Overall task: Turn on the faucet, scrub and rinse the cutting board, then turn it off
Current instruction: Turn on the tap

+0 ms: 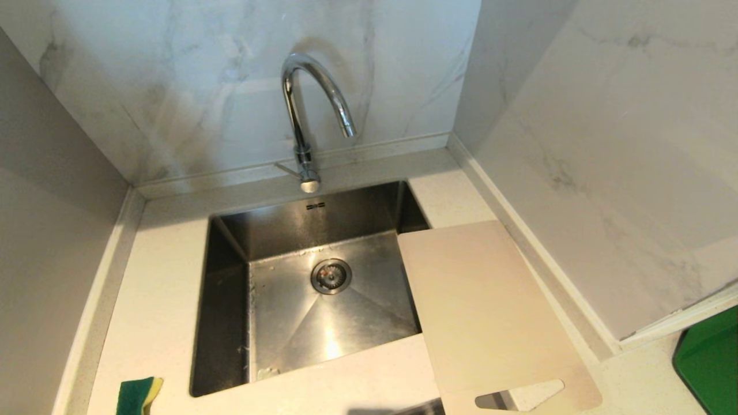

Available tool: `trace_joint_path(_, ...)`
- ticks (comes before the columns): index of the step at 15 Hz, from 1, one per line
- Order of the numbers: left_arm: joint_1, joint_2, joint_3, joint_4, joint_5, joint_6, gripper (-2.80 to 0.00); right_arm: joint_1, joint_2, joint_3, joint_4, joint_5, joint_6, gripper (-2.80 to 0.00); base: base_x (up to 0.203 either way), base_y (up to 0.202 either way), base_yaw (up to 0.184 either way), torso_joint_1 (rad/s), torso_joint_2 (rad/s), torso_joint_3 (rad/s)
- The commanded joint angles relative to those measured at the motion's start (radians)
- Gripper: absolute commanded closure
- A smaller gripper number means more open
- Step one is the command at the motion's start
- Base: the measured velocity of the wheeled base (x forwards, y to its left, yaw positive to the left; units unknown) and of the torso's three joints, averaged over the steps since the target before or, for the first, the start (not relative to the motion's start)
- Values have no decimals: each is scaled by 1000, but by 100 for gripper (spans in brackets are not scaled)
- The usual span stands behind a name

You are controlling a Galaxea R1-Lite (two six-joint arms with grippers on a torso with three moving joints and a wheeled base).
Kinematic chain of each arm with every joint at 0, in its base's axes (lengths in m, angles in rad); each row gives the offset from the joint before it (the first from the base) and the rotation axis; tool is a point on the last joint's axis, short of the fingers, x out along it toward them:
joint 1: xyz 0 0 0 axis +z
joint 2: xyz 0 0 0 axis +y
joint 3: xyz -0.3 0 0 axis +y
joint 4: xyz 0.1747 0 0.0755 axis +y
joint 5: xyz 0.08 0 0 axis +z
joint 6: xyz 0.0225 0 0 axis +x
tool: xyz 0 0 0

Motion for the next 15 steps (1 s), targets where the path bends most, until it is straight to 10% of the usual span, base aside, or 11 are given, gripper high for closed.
trace_joint_path(1,1,1,0,0,0,1,0,0,1,0,0,1,0,0,0,0,0,0,0,0)
trace_joint_path(15,-4,0,-15,42,0,35,0,0,0,0,0,4,-9,0,0,0,0,0,0,0)
